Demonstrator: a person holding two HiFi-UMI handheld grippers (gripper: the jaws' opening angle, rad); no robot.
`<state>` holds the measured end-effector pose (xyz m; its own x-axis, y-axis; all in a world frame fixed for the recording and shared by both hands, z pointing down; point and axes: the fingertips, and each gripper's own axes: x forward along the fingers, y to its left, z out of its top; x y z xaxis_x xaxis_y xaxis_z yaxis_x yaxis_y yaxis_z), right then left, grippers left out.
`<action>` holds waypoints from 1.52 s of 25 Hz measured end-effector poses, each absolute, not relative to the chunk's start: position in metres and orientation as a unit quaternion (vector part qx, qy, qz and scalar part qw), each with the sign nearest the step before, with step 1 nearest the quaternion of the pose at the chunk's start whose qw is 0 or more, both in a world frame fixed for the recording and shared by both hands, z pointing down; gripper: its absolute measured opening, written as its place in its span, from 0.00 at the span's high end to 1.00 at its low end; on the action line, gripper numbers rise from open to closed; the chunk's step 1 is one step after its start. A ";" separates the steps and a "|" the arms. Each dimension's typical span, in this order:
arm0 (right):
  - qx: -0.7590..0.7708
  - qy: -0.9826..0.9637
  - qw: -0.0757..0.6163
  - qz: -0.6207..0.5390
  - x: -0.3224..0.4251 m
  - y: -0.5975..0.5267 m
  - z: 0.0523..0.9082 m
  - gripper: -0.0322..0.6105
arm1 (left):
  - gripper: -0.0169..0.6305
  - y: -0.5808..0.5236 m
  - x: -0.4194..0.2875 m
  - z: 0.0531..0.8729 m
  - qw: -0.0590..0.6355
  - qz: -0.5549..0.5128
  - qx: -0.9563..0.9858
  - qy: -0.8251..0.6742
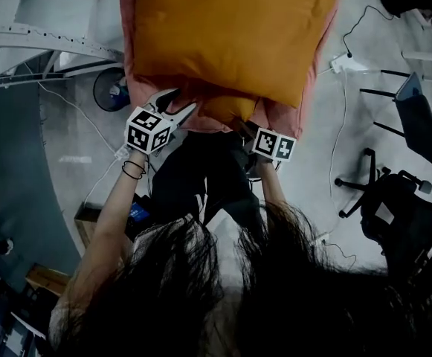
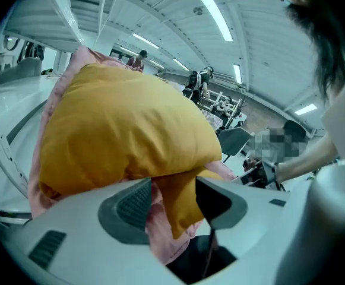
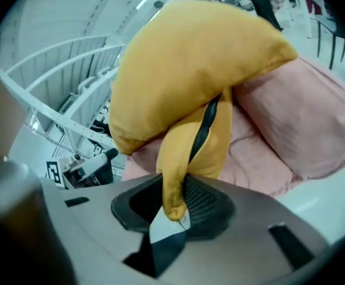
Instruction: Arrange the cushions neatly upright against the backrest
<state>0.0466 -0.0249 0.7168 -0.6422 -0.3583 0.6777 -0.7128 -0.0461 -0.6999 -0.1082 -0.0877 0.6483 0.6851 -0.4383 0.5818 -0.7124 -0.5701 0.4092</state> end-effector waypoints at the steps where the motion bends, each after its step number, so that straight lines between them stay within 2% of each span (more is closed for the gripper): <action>1: 0.401 -0.671 0.138 0.608 0.048 -0.024 0.707 0.80 | 0.60 -0.089 -0.111 0.644 0.323 0.209 0.860 -0.336; 10: 0.365 -0.646 0.036 0.669 0.038 -0.016 0.628 0.84 | 0.60 -0.091 -0.114 0.612 0.323 0.192 0.870 -0.320; 16: 0.340 -0.590 -0.123 0.722 0.035 -0.010 0.568 0.85 | 0.60 -0.061 -0.092 0.579 0.334 0.176 0.903 -0.206; 24: 0.383 -0.588 -0.060 0.710 0.024 -0.010 0.551 0.85 | 0.60 -0.029 -0.078 0.541 0.246 0.200 0.939 -0.135; 31: 0.387 -0.573 -0.063 0.719 -0.001 -0.030 0.555 0.85 | 0.60 -0.013 -0.048 0.529 0.128 0.257 0.952 -0.103; 35: 0.388 -0.571 -0.058 0.721 -0.007 -0.039 0.557 0.85 | 0.54 -0.019 -0.038 0.543 0.041 0.331 0.936 -0.114; 38: 0.384 -0.569 -0.058 0.725 -0.011 -0.041 0.558 0.85 | 0.54 -0.029 -0.032 0.541 0.015 0.340 0.929 -0.144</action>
<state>-0.0105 -0.0411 0.5579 -0.6987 -0.5205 0.4909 -0.3533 -0.3457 -0.8693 -0.0325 -0.0293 0.5407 0.7271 -0.2579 0.6363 -0.2778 -0.9580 -0.0708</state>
